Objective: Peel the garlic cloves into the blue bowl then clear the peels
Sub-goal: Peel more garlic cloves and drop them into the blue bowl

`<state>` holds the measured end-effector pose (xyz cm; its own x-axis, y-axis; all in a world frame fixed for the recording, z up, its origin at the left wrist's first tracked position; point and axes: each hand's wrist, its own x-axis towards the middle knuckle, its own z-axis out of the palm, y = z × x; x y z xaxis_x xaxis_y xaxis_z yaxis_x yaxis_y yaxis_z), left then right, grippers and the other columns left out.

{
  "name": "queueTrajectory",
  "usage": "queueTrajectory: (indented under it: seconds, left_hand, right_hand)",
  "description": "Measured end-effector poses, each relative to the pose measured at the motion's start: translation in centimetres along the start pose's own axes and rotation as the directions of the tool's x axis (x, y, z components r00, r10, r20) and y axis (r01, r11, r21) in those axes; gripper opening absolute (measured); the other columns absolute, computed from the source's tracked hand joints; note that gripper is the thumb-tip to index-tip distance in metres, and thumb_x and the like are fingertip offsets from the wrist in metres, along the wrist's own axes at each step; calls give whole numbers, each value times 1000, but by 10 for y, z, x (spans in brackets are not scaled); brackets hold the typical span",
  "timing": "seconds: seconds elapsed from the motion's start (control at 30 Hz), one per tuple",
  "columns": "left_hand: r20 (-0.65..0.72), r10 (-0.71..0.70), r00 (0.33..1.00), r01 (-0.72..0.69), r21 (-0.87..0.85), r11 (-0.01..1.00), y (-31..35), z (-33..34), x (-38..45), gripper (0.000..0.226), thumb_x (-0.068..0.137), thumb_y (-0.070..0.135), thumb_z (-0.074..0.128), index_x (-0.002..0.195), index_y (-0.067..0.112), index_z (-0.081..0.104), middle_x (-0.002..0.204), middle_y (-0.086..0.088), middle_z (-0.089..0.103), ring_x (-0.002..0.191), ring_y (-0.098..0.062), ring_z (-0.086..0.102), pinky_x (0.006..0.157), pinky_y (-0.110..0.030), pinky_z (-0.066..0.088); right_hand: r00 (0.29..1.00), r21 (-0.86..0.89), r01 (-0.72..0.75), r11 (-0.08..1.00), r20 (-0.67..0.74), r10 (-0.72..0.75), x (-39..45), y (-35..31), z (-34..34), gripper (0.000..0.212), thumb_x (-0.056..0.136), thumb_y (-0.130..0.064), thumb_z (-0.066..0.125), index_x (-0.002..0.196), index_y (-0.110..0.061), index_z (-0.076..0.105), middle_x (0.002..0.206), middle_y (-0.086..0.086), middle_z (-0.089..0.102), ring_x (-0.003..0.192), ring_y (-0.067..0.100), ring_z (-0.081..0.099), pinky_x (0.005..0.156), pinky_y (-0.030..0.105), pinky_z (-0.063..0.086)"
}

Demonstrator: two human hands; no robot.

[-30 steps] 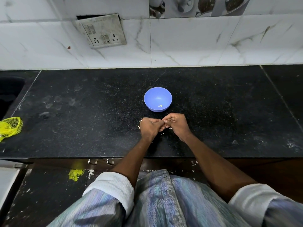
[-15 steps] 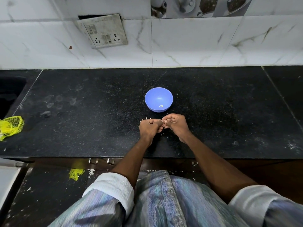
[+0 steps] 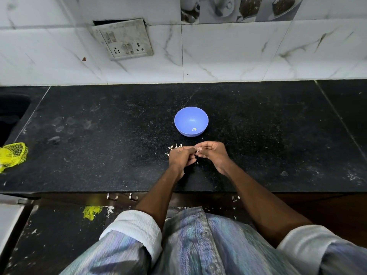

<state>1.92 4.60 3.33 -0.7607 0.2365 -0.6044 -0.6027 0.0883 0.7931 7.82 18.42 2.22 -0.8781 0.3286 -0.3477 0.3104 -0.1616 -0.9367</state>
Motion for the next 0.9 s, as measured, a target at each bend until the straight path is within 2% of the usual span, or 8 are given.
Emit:
queueTrajectory:
  seconds: [0.13,0.27,0.37,0.6,0.73,0.83,0.9]
  left_hand:
    - [11,-109,994,109,-80,991,-1,-1,1,3,91,12,77,91,11,80,68,0,69,55,-3,60,67,-23,63]
    - [48,-189,981,194,-151,969,-1,-3,0,5,90,16,78,87,13,76,65,5,66,57,-4,60,63,-21,60]
    - [85,-225,971,236,-160,958,-1,-3,1,7,91,19,77,87,13,74,65,6,65,58,-4,59,61,-19,59]
    - [72,-59,996,57,31,998,-5,3,-2,12,96,13,69,89,14,78,68,3,68,59,-3,60,57,-21,58]
    - [89,22,996,-34,141,989,-9,4,-1,18,100,16,64,87,14,76,69,1,68,55,-2,59,58,-23,60]
    - [97,52,994,-70,189,980,-10,5,-1,22,102,19,60,87,16,76,70,1,68,56,-3,58,58,-24,58]
    - [100,65,993,-83,183,980,-10,6,-2,25,102,18,60,83,19,75,70,1,70,57,-3,59,58,-25,56]
  right_hand:
    - [1000,15,-11,1000,18,11,-4,-2,0,14,94,0,69,107,0,76,101,15,78,90,24,73,89,35,60]
    - [999,40,-30,999,32,28,-7,-4,1,20,89,2,74,109,0,76,101,13,79,88,20,74,84,28,60]
    - [1000,35,-17,999,8,16,-8,-4,1,21,89,3,73,110,2,76,101,14,79,88,21,74,85,29,61]
    - [1000,15,-20,1000,-14,21,-8,2,1,17,92,2,71,107,-2,77,101,13,79,93,27,74,91,37,60]
    - [999,38,-39,999,-35,40,-9,4,2,16,92,4,70,107,1,76,100,17,78,82,19,71,86,33,59]
    - [997,56,-51,997,-49,53,-7,6,3,15,92,3,70,105,0,76,100,20,77,82,21,70,87,37,59]
    - [996,77,-60,995,-58,65,-5,7,5,14,92,3,70,105,0,75,96,18,78,82,21,71,84,35,59]
